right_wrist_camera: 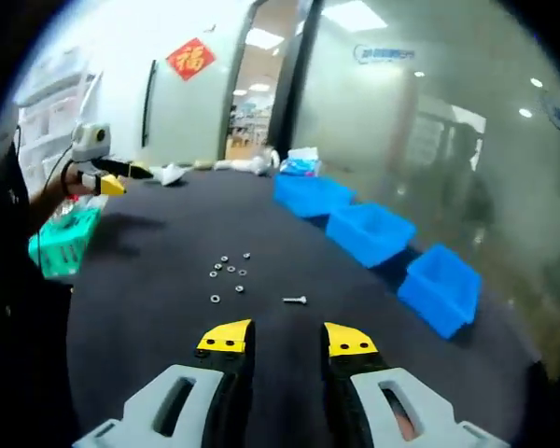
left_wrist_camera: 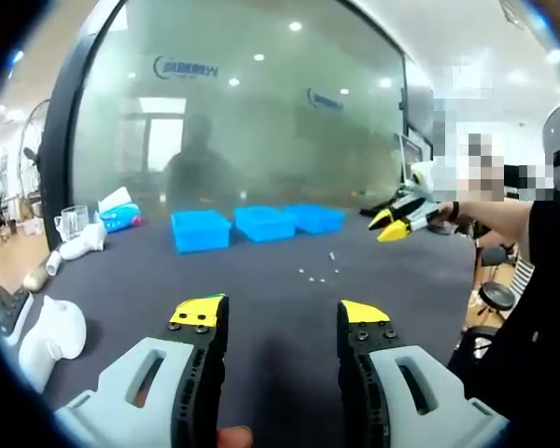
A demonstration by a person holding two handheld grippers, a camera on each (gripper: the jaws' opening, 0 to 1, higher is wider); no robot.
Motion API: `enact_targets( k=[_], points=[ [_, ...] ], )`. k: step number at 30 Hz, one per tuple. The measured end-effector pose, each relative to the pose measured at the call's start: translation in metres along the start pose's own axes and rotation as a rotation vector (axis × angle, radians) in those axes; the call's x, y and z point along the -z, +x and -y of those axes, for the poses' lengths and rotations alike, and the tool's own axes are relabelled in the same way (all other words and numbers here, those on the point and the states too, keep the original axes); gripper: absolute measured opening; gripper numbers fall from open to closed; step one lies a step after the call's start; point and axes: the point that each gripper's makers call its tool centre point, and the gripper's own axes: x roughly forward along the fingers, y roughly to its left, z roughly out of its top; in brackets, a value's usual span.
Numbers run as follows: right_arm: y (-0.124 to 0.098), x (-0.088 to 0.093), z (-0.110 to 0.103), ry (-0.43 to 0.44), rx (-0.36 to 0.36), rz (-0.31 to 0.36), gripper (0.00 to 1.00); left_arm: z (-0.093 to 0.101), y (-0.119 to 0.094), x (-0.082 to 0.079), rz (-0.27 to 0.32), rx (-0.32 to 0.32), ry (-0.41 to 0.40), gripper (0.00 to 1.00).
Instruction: Sort the screws, nuts, and washers into the corresponding bins
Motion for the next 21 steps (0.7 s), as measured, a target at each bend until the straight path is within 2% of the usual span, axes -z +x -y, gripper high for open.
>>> enact_targets(
  k=[9, 12, 17, 21],
  points=[
    [0.025, -0.009, 0.001, -0.13, -0.089, -0.103, 0.25, -0.004, 0.0, 0.003, 0.0, -0.003, -0.01, 0.45],
    [0.032, -0.008, 0.005, -0.128, -0.106, -0.149, 0.24, -0.006, -0.001, 0.005, -0.001, -0.006, -0.014, 0.45],
    [0.047, -0.004, 0.007, -0.068, -0.144, -0.219, 0.24, -0.008, 0.0, 0.008, 0.0, -0.007, -0.022, 0.45],
    [0.06, 0.001, 0.008, -0.067, -0.165, -0.271, 0.24, -0.009, 0.0, 0.009, 0.002, -0.005, -0.03, 0.45]
  ],
)
